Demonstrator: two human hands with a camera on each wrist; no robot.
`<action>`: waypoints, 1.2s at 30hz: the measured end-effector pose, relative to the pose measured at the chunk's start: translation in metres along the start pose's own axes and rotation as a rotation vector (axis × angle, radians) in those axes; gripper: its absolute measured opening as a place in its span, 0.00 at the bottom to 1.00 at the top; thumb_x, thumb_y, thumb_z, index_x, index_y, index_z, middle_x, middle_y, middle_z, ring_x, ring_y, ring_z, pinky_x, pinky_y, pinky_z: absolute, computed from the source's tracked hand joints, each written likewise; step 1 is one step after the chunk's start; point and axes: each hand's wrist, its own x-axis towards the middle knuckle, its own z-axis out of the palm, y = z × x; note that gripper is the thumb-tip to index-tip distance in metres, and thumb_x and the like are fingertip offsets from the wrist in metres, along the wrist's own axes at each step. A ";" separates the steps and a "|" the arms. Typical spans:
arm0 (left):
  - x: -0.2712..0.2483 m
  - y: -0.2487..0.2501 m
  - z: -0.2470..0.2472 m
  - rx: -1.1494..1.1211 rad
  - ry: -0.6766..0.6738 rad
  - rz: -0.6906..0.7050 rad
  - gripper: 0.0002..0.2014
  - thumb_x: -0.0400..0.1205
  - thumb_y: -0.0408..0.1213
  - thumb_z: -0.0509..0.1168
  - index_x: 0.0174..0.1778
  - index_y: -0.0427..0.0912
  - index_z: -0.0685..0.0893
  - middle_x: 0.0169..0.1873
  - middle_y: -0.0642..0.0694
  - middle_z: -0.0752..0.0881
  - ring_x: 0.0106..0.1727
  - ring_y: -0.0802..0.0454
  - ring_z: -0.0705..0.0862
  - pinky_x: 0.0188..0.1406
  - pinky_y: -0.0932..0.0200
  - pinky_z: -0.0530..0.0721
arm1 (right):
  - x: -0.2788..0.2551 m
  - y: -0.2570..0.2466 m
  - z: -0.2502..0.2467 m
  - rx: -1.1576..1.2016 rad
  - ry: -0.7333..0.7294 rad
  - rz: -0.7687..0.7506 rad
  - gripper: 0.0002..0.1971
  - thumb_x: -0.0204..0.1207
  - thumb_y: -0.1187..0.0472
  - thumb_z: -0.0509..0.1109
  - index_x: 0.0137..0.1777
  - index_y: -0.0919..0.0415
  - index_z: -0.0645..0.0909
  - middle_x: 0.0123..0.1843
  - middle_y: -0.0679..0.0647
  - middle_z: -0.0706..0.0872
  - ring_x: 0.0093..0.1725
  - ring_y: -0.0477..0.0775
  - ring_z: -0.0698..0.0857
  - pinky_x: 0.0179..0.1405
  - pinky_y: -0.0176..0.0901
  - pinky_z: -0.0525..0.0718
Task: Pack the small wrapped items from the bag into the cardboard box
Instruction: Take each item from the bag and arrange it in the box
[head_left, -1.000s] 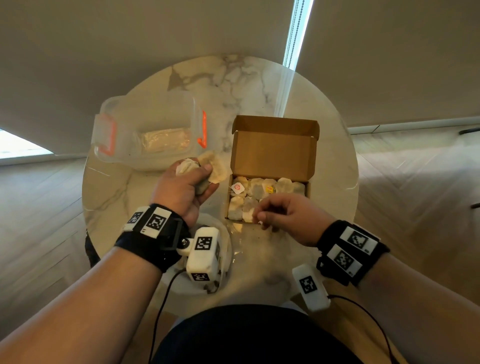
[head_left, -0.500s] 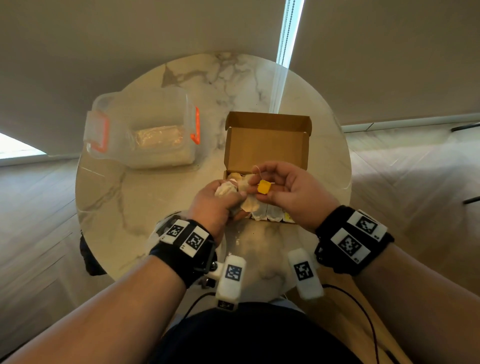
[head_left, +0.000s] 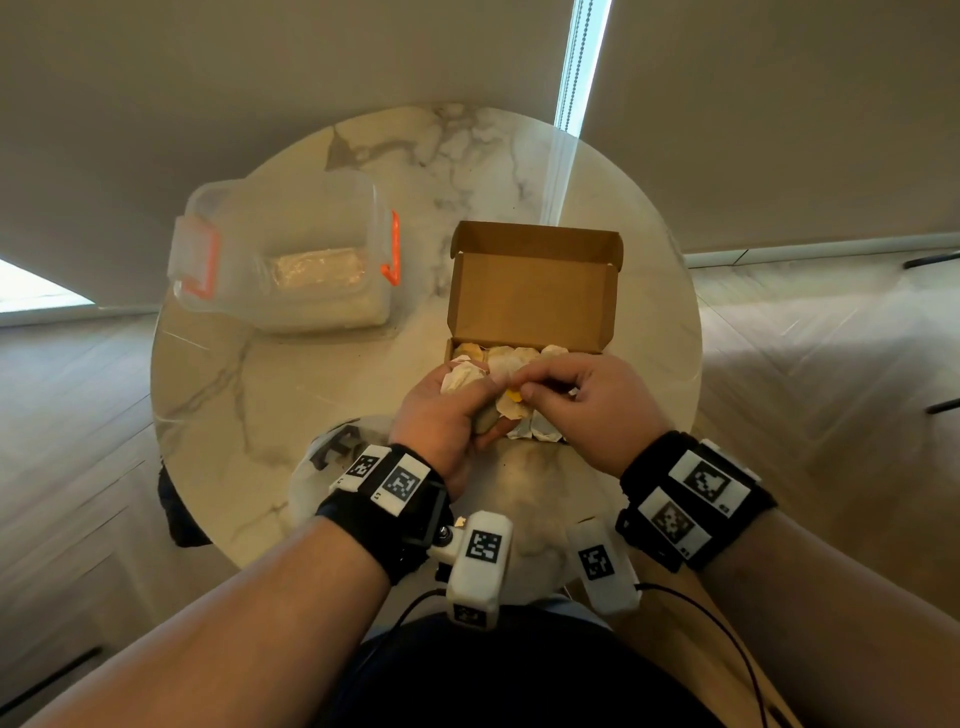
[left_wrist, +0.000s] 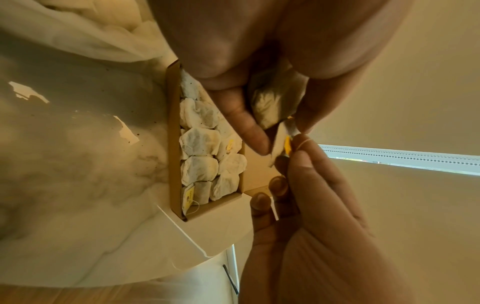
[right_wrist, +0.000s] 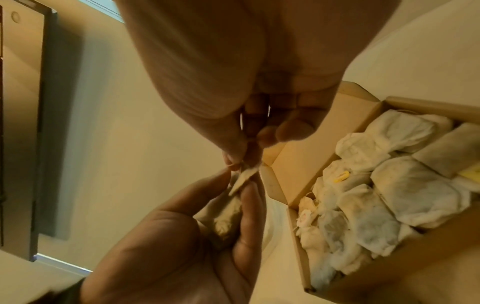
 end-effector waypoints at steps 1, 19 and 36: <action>0.000 -0.001 0.000 0.017 0.005 0.000 0.07 0.83 0.27 0.73 0.55 0.36 0.86 0.49 0.34 0.92 0.46 0.43 0.93 0.36 0.57 0.92 | 0.000 0.004 0.002 0.001 0.018 0.005 0.09 0.82 0.61 0.75 0.54 0.46 0.93 0.48 0.38 0.93 0.51 0.36 0.89 0.53 0.29 0.85; -0.004 0.015 -0.035 -0.110 0.146 -0.079 0.15 0.88 0.21 0.52 0.65 0.32 0.80 0.51 0.32 0.94 0.55 0.36 0.95 0.64 0.38 0.91 | 0.065 0.069 0.038 -0.066 0.236 0.353 0.07 0.78 0.60 0.79 0.51 0.48 0.87 0.43 0.46 0.88 0.46 0.51 0.90 0.44 0.39 0.87; -0.006 0.046 -0.059 0.135 -0.038 -0.091 0.10 0.83 0.27 0.74 0.59 0.36 0.86 0.49 0.38 0.94 0.47 0.48 0.95 0.38 0.60 0.92 | 0.039 -0.022 0.045 0.132 -0.067 0.228 0.12 0.82 0.45 0.75 0.57 0.51 0.91 0.50 0.50 0.93 0.51 0.51 0.90 0.48 0.45 0.90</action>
